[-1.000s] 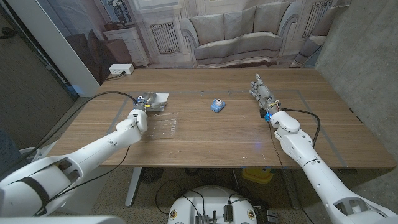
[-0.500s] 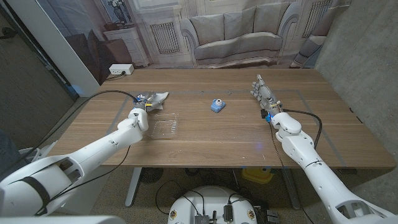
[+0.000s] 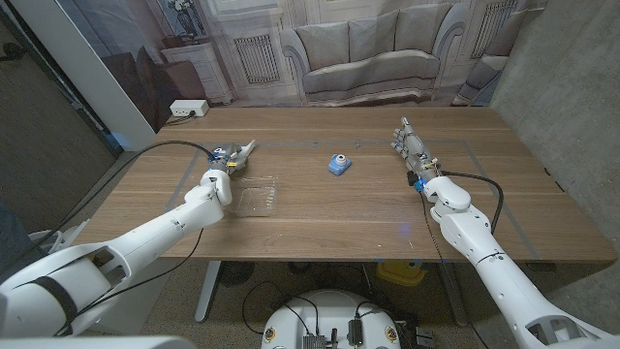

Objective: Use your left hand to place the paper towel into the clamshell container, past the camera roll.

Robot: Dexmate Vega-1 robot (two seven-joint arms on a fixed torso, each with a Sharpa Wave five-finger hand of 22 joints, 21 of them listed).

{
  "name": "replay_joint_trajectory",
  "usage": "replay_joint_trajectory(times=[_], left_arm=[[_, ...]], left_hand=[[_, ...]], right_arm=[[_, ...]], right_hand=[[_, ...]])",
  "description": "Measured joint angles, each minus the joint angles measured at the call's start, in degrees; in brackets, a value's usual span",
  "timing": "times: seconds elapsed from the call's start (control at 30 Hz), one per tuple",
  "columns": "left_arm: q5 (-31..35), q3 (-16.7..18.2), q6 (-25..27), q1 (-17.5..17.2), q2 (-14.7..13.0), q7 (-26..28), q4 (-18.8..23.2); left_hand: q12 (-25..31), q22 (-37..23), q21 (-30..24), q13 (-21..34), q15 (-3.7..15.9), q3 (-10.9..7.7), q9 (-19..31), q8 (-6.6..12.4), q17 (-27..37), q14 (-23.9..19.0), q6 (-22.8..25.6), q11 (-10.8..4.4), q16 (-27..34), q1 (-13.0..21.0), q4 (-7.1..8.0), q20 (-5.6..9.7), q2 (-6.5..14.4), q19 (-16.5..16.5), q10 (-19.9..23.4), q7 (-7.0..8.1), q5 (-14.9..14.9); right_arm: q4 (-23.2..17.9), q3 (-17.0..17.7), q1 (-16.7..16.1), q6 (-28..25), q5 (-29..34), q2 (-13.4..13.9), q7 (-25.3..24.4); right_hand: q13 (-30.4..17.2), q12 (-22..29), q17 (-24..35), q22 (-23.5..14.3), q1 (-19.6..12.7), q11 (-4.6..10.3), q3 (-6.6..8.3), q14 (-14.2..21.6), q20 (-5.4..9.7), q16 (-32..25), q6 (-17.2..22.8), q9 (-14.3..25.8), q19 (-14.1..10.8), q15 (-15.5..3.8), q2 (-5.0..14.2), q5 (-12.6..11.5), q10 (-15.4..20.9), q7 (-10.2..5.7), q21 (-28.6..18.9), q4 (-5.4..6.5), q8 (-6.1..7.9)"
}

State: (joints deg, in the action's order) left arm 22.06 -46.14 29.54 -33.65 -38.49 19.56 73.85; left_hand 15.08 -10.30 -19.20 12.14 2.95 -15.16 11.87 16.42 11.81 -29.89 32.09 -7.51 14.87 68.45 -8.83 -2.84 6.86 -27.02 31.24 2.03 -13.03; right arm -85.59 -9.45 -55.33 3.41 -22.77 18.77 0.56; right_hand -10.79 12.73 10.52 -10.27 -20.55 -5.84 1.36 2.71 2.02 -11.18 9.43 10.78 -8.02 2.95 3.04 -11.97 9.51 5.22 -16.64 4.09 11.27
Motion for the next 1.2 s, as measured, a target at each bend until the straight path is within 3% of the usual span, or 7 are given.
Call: replay_joint_trajectory(times=[0.27,0.43,0.6,0.87,1.03,1.1,1.2], left_arm=[[0.34,-0.03,0.82,-0.21,0.11,1.09,0.15],[0.52,0.11,1.18,-0.39,0.48,2.5,0.07],[0.53,0.64,1.56,-0.78,0.82,4.18,0.07],[0.16,1.48,2.18,-1.69,0.69,5.64,1.05],[-0.26,2.17,2.75,-2.16,0.28,6.51,1.97],[-0.32,2.36,2.84,-2.28,0.19,6.7,2.22],[-0.41,2.59,3.03,-2.4,0.08,7.09,2.47]], left_hand=[[1.56,-0.04,-3.14,0.9,2.47,-1.63,-0.03,1.77,0.01,-3.12,7.12,-0.4,2.33,5.03,-0.22,1.23,-0.38,-1.85,6.85,0.97,1.97],[3.02,-0.18,-6.31,2.0,4.4,-2.52,0.1,4.07,0.01,-8.55,13.6,-0.92,4.04,7.77,0.04,1.23,-1.15,-5.72,13.08,1.36,2.47],[4.15,-0.18,-8.99,3.24,6.56,-2.64,0.36,6.22,0.01,-13.54,18.63,-1.77,6.07,9.19,0.16,2.45,-0.6,-9.41,18.6,1.27,2.66],[4.41,-0.19,-10.16,3.93,7.77,-2.63,0.68,7.1,0.01,-17.44,20.69,-2.01,6.22,9.33,0.15,4.28,-0.46,-11.88,20.0,0.92,2.66],[4.66,-0.19,-10.81,4.24,6.61,-2.38,0.63,7.97,5.42,-22.47,22.48,-2.13,7.09,9.34,0.39,7.27,-0.47,-19.56,21.31,1.04,2.66],[4.66,-0.2,-11.35,4.56,5.08,-2.38,0.58,8.41,6.13,-25.54,23.68,-1.94,7.15,9.55,0.39,8.2,-0.69,-24.02,22.22,0.84,2.66],[4.66,-0.22,-11.99,4.96,5.5,-2.36,0.35,8.65,6.16,-26.71,24.5,-2.09,6.96,9.62,0.42,10.51,-0.76,-27.14,22.79,0.39,2.66]], right_arm=[[-0.54,0.05,-0.34,-0.29,0.01,0.15,-0.2],[-0.92,0.11,-0.54,-0.34,0.08,0.23,-0.33],[-1.43,0.13,-0.76,-0.56,0.15,0.38,-0.43],[-2.11,0.16,-0.97,-0.71,0.37,0.52,-0.56],[-2.24,0.12,-0.97,-0.71,0.46,0.53,-0.57],[-2.26,0.09,-0.97,-0.72,0.49,0.53,-0.57],[-2.39,0.03,-1.01,-0.72,0.57,0.51,-0.6]], right_hand=[[0.0,0.0,0.0,0.01,0.0,0.0,0.0,0.0,0.0,0.42,0.0,0.0,0.0,0.0,0.0,0.0,0.0,0.0,0.0,0.0,0.0],[0.0,0.0,0.0,0.01,0.0,0.0,0.0,0.0,0.32,0.42,0.0,0.0,-0.32,0.0,0.0,0.0,0.0,0.0,0.01,0.0,0.0],[0.0,0.0,0.0,0.01,0.0,0.0,-0.19,0.0,0.32,0.42,0.0,0.0,-0.32,0.0,0.0,0.0,-0.01,0.0,0.35,-0.19,0.0],[0.0,0.0,0.0,0.01,0.0,0.01,-0.24,0.0,0.32,0.42,0.0,0.0,-0.32,0.0,0.0,0.0,-0.01,0.0,0.35,-0.24,0.0],[0.0,0.0,0.0,0.01,0.0,0.01,-0.24,0.0,0.32,0.42,0.0,0.0,-0.32,0.0,0.0,0.0,-0.01,0.0,0.64,-0.24,0.0],[0.0,0.0,0.0,0.01,0.0,0.01,-0.24,0.0,0.32,0.42,0.0,0.0,-0.32,0.0,0.0,0.0,-0.01,0.0,0.64,-0.24,0.0],[0.0,0.0,0.0,0.01,0.0,0.01,-0.24,0.0,0.32,0.42,0.0,0.0,-0.32,0.0,0.0,0.0,-0.01,0.0,0.64,-0.24,0.0]])
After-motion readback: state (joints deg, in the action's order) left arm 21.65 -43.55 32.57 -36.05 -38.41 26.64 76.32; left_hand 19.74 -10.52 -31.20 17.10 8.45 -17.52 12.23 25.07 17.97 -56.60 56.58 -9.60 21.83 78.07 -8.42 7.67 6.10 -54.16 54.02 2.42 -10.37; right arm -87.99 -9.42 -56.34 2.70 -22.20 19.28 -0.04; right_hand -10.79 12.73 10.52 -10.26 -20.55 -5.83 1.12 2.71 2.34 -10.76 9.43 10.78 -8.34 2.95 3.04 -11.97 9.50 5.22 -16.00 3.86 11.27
